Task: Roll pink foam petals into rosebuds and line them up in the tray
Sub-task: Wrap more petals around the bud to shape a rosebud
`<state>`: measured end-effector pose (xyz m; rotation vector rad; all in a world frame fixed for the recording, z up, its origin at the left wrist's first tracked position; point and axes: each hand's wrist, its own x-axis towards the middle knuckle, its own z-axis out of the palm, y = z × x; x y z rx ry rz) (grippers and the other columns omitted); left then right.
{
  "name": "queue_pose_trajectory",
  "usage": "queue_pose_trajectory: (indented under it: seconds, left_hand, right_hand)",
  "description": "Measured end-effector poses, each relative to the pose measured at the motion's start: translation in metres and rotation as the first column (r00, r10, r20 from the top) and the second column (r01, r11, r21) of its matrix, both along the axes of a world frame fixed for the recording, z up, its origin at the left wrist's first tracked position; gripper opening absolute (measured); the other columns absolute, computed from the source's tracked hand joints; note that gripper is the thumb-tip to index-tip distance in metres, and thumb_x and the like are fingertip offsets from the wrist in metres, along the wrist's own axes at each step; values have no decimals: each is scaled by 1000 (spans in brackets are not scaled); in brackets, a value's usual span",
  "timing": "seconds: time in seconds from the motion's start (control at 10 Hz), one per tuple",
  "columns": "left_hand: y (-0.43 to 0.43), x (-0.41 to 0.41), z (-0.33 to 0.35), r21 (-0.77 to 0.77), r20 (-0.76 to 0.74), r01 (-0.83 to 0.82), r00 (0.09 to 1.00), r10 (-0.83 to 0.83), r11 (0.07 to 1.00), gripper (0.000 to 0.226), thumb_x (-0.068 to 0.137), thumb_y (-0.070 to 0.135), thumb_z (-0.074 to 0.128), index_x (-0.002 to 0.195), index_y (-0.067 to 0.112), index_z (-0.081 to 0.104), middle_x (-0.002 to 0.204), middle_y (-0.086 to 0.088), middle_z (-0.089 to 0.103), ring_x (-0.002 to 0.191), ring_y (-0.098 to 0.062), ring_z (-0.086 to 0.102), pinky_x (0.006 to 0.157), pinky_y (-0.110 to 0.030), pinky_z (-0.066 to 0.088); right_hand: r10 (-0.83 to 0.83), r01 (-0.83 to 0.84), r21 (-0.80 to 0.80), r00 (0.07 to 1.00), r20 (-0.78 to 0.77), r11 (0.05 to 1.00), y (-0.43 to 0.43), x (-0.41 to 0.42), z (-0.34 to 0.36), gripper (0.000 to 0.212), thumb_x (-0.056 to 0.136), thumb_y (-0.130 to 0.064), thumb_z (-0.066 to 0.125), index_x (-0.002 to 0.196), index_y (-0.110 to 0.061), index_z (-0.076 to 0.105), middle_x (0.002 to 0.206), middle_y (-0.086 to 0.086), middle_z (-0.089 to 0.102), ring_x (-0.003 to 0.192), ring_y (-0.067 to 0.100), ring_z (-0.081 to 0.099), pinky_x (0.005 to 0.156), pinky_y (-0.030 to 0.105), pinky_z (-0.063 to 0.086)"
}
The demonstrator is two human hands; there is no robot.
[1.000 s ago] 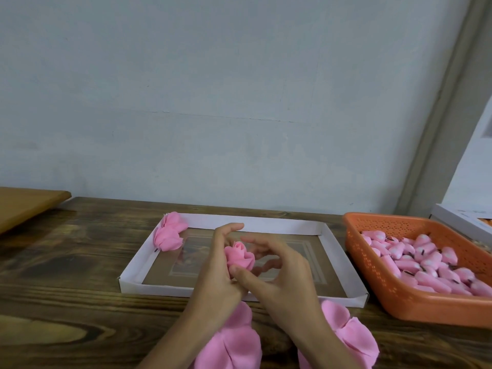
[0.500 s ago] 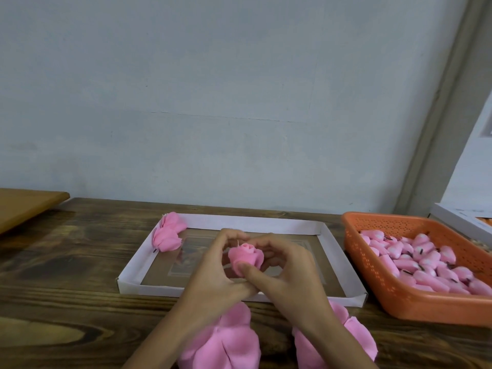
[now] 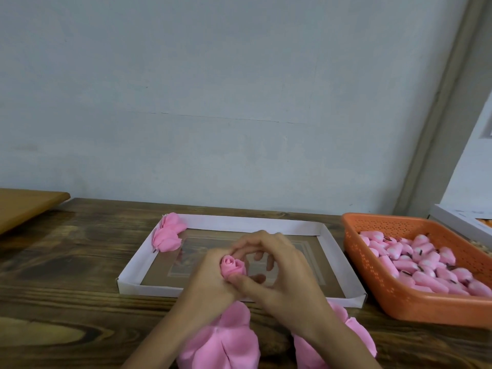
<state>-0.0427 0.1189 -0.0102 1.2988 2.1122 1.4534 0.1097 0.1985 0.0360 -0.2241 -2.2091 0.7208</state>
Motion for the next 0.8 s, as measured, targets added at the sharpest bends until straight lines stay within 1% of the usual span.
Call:
queue_pose_trajectory:
  seconds: [0.1,0.2,0.3,0.4,0.5,0.6,0.7,0.8]
  left_hand:
    - [3,2,7,-56,-4,89,996,-90,994,46,69,-1,89,90,31,65,82,16,71,72,4,67,64,-8,52]
    - [36,51,10,-406,-163,-294,955,248,865,44,74,-15,84,103,16,71,94,-4,73,99,-19,70,89,-27,58]
    - [41,49,16,-467,-77,-328,940,332,821,29,82,-8,79,106,2,65,87,-17,65,84,-20,72,83,-35,60]
    - [-16,22,27,124,372,96,918,-136,988,24,77,26,83,66,20,64,57,-10,59,45,-15,60,47,-32,52]
    - [-10,18,32,433,483,10,841,-241,901,34,68,40,86,54,18,65,58,-11,64,66,-23,68,69,-34,54]
    - [-7,16,33,517,667,-97,668,-330,850,14,73,26,85,65,20,76,55,0,62,67,-16,72,74,-37,55]
    - [-12,13,36,502,776,-31,458,-434,864,44,65,45,92,91,12,78,88,-11,74,78,-23,71,70,-36,60]
    - [-11,24,32,478,776,8,465,-426,879,72,49,60,95,98,11,77,117,-15,74,90,-22,71,71,-29,60]
  right_hand:
    - [10,-6,81,999,-45,997,0,2,3,15,93,-43,72,106,-36,72,102,-23,68,94,14,59,76,19,42]
    - [-14,16,130,1000,-17,991,-1,0,3,14,93,-40,75,106,-35,76,99,-20,68,93,10,60,76,18,43]
    - [-48,54,145,998,-43,988,-4,-3,0,16,90,-37,75,106,-36,77,99,-23,70,98,6,61,80,17,44]
    - [-63,52,-73,984,-166,996,-3,-2,-3,18,92,-31,73,110,-33,73,105,-19,72,101,16,65,78,20,49]
    - [-94,27,-275,968,-231,961,-7,-4,-6,12,95,-23,74,101,-30,67,99,-10,72,91,20,69,72,23,52]
    - [-1,-62,-337,983,-183,939,-20,-12,-12,15,90,-33,76,101,-31,65,98,-11,74,90,18,73,72,24,56]
    - [80,-131,-338,983,-163,932,-30,-19,-20,28,83,-31,81,106,-26,67,95,-9,76,87,19,75,77,32,62]
    - [79,-149,-375,977,-196,915,-34,-23,-26,33,79,-19,85,103,-31,67,92,-7,76,85,17,76,80,28,62]
